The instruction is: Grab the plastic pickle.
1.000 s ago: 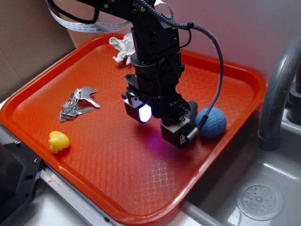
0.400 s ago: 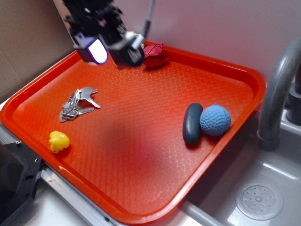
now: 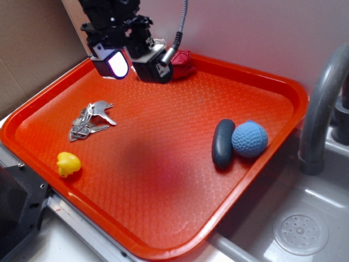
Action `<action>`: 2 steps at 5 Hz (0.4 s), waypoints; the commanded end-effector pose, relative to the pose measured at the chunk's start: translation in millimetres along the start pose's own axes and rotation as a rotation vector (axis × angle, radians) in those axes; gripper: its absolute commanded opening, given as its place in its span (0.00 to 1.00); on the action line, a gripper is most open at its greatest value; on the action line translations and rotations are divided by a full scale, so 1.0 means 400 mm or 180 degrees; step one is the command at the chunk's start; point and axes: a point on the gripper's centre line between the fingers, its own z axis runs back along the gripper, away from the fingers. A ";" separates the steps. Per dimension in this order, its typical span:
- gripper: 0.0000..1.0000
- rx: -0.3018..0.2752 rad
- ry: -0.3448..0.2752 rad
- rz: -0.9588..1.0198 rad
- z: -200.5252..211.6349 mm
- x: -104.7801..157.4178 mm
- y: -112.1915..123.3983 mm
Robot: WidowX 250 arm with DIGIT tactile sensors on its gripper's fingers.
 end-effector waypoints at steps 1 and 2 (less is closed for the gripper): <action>1.00 -0.0062 -0.0156 -0.0033 0.026 0.002 -0.003; 1.00 0.0066 -0.0142 -0.0024 -0.040 0.026 -0.070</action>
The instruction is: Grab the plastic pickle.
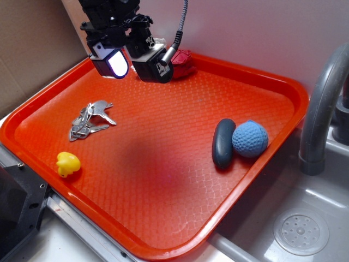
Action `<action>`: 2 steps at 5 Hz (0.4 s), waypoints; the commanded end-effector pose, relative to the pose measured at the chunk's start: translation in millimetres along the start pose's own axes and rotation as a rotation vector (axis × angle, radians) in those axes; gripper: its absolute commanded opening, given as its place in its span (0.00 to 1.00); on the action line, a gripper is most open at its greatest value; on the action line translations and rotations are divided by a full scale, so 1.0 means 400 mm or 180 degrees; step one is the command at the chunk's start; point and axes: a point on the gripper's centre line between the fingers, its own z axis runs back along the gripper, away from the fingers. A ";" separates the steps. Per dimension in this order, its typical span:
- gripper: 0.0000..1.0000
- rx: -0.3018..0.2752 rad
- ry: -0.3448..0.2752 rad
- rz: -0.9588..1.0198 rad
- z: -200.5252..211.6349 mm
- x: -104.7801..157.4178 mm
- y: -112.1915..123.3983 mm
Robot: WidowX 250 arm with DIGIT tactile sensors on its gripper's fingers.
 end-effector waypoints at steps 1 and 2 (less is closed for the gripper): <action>1.00 0.0097 -0.0135 0.0015 -0.092 0.035 -0.109; 1.00 0.0177 -0.0062 -0.0090 -0.134 0.047 -0.135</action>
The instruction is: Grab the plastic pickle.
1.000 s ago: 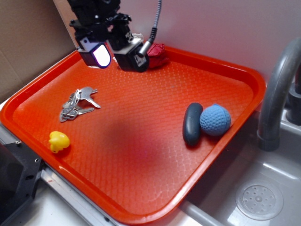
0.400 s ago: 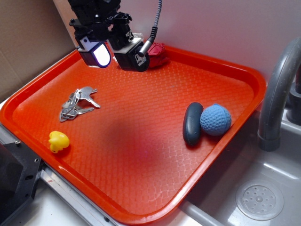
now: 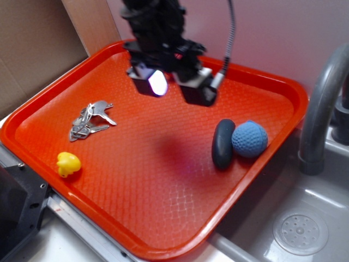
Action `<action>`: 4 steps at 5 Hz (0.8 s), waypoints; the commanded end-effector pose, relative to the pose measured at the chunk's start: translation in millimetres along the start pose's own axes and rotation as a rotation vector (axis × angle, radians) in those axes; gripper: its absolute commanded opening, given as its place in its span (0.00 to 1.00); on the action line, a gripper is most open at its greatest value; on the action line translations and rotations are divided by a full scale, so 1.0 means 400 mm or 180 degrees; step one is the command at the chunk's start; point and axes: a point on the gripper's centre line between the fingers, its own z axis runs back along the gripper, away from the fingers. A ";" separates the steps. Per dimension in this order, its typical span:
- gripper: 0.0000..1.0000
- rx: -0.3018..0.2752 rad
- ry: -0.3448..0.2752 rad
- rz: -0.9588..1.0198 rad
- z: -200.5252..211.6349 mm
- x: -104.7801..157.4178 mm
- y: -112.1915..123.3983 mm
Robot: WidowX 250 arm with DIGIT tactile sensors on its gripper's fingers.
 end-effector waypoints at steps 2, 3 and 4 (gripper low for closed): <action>1.00 -0.0002 0.0016 -0.0599 -0.048 -0.027 -0.062; 1.00 0.0020 0.0039 -0.0645 -0.061 -0.036 -0.068; 1.00 0.0095 0.0058 -0.0777 -0.090 -0.044 -0.097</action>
